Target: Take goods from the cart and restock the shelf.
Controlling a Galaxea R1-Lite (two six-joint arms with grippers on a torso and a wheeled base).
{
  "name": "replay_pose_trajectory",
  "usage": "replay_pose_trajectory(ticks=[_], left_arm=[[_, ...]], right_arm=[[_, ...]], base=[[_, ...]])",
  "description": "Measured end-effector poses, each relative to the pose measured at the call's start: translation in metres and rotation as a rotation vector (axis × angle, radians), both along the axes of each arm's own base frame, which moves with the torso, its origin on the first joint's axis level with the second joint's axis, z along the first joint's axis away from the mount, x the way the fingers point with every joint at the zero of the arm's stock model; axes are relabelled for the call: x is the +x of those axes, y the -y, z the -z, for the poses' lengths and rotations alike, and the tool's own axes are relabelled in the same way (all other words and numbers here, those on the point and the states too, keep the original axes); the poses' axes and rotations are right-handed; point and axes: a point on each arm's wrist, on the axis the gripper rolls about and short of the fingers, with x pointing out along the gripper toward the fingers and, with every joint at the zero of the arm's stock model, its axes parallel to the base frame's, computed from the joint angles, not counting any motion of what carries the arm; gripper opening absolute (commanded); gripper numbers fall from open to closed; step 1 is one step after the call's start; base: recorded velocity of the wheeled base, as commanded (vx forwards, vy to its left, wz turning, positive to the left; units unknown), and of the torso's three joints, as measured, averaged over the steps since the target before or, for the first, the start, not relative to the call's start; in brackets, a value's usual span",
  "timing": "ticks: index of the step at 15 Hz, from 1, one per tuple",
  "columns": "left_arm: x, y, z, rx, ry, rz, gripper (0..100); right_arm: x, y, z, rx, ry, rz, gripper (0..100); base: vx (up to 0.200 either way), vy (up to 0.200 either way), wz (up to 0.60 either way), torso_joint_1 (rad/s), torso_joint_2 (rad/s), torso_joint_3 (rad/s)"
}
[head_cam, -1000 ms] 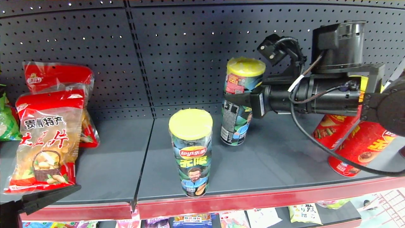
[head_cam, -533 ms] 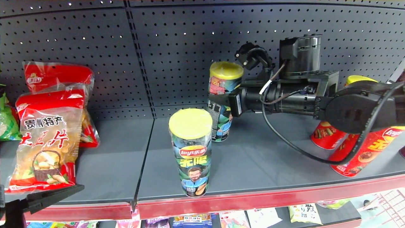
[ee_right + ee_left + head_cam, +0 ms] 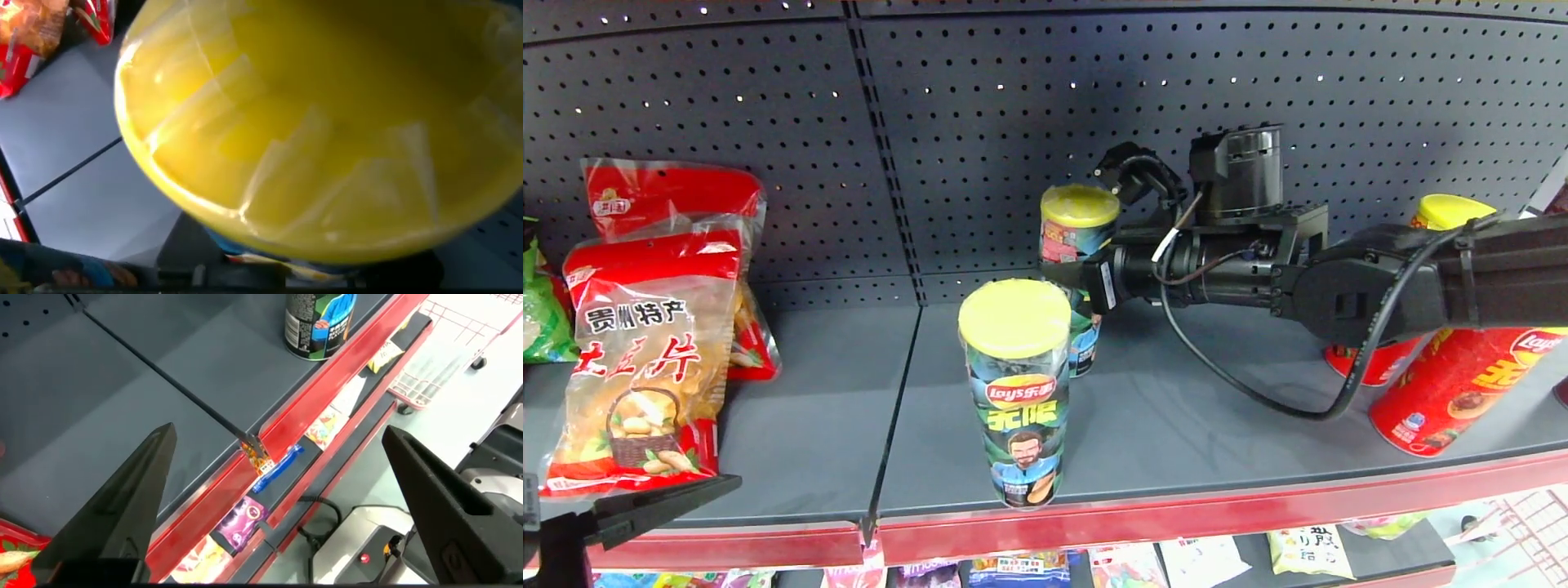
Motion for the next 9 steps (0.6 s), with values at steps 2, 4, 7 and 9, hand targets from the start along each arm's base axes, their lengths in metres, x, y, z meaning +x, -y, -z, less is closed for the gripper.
replay_pose_trajectory(ticks=[2,4,7,9], left_arm=[[0.0004,0.0001,-0.0001,0.001,-0.002,0.0,100],[0.001,0.0004,-0.0001,0.001,-0.004,0.0,100],[0.0015,0.0005,0.0005,0.002,-0.009,-0.001,100],[0.0019,0.0007,0.0009,-0.004,-0.019,-0.004,100]], right_arm=[[0.0036,-0.0019,0.0028,-0.002,-0.002,0.002,0],[0.0069,-0.0035,0.0046,-0.002,-0.003,0.004,0],[0.0078,-0.0046,0.0084,-0.009,-0.01,0.005,100],[0.0069,-0.0043,0.0092,-0.012,-0.014,0.009,100]], base=[[0.0,0.0,0.0,0.0,0.0,0.0],[0.0,0.0,0.0,0.0,0.0,0.0],[0.0,0.0,0.0,0.0,0.0,0.0],[0.0,0.0,0.0,0.0,0.0,0.0]])
